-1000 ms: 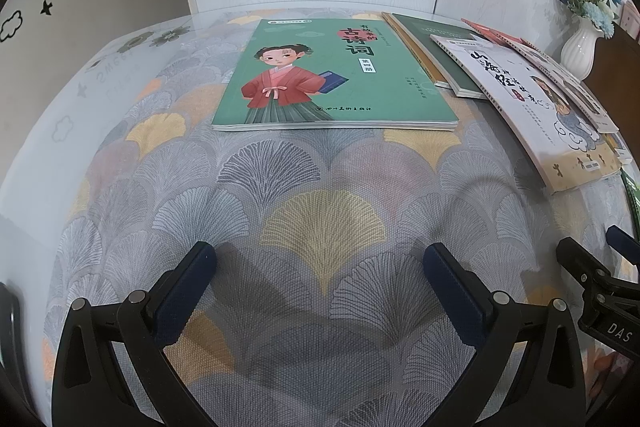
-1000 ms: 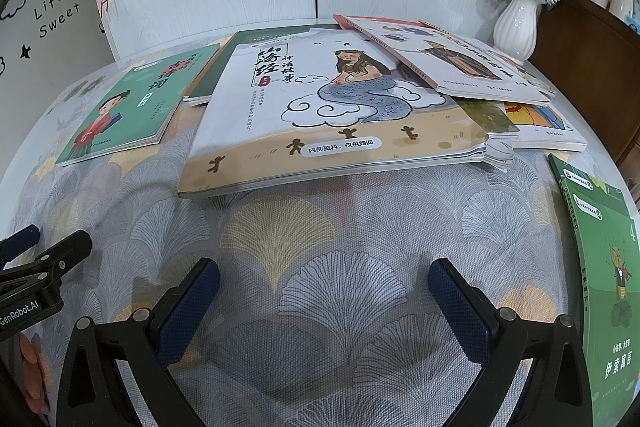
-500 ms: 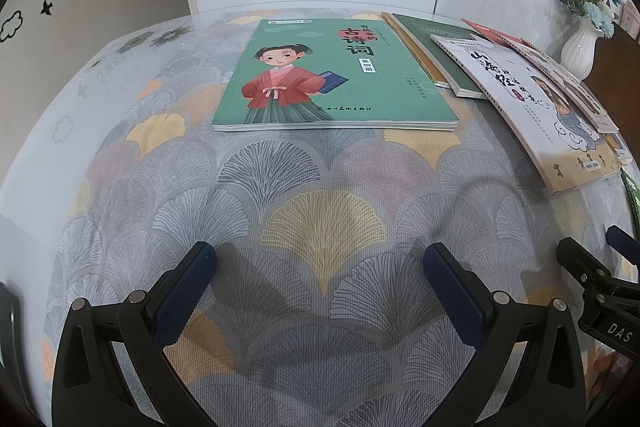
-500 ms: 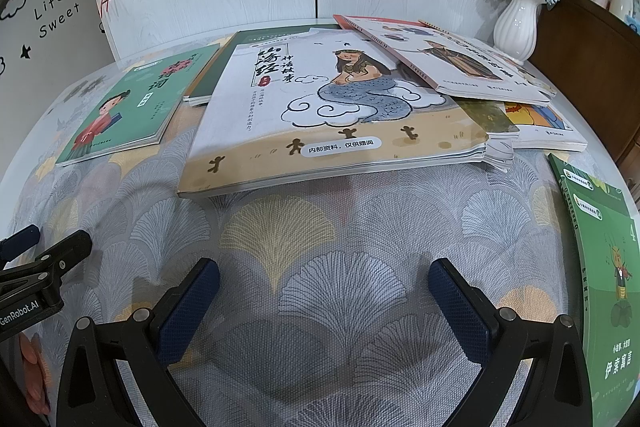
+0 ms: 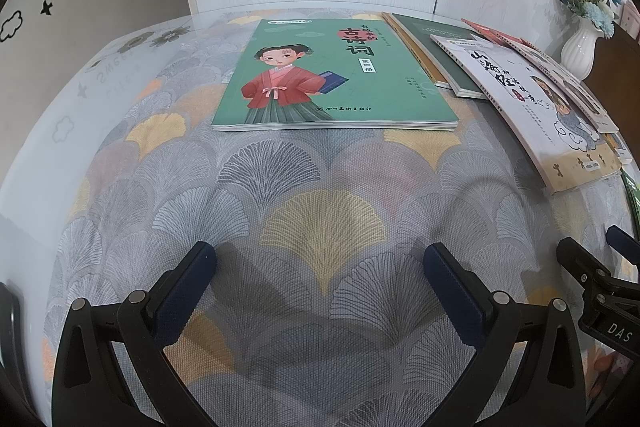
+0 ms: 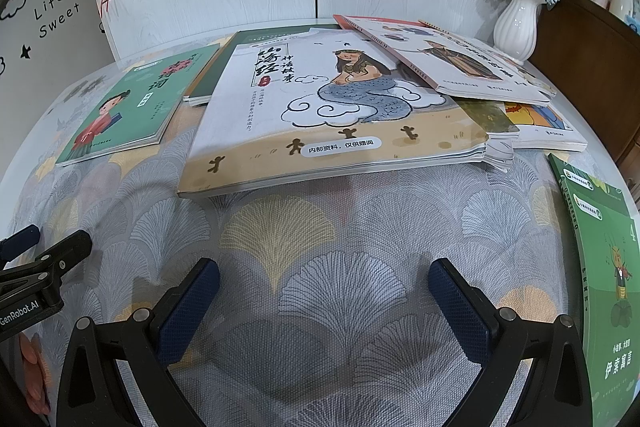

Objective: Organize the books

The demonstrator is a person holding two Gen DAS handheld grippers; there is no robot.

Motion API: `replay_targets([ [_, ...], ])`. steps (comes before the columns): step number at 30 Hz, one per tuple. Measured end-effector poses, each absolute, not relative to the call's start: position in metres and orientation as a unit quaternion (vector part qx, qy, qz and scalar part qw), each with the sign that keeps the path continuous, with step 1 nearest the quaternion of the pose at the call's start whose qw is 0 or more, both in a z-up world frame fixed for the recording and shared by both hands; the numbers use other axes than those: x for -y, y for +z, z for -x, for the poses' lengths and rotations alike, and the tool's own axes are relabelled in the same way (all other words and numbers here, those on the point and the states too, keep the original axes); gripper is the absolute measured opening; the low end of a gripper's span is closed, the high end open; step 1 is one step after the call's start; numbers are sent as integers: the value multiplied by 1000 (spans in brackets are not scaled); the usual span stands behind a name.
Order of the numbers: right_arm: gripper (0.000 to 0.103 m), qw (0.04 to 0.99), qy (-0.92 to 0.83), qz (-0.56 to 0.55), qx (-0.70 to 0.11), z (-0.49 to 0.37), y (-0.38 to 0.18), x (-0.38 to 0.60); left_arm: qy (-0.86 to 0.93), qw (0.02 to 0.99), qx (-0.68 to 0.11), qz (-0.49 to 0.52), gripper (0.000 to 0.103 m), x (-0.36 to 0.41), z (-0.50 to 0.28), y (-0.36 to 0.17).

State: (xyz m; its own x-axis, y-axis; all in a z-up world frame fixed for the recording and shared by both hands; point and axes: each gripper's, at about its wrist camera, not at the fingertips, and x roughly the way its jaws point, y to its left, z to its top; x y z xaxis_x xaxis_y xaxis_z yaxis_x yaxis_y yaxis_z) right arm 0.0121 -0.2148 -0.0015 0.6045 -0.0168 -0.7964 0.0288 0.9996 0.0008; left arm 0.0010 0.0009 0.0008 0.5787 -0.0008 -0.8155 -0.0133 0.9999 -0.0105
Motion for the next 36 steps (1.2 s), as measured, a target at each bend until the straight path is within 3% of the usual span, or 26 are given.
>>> replay_targets([
  [8, 103, 894, -14, -8, -447, -11, -1, 215, -31, 867, -497, -12, 103, -4, -11, 4],
  [13, 103, 868, -40, -28, -495, 1, 1, 211, -104, 830, -546, -58, 103, -8, -25, 6],
  [21, 103, 833, -54, -45, -549, 3, 5, 209, -60, 837, -541, -49, 102, -37, -35, 22],
  [25, 103, 811, -59, -48, -580, -10, 7, 209, -41, 854, -518, 10, 102, -80, -56, 46],
  [36, 103, 849, 25, -79, -523, -71, 56, 167, -71, 852, -517, 49, 102, -108, -120, 56],
])
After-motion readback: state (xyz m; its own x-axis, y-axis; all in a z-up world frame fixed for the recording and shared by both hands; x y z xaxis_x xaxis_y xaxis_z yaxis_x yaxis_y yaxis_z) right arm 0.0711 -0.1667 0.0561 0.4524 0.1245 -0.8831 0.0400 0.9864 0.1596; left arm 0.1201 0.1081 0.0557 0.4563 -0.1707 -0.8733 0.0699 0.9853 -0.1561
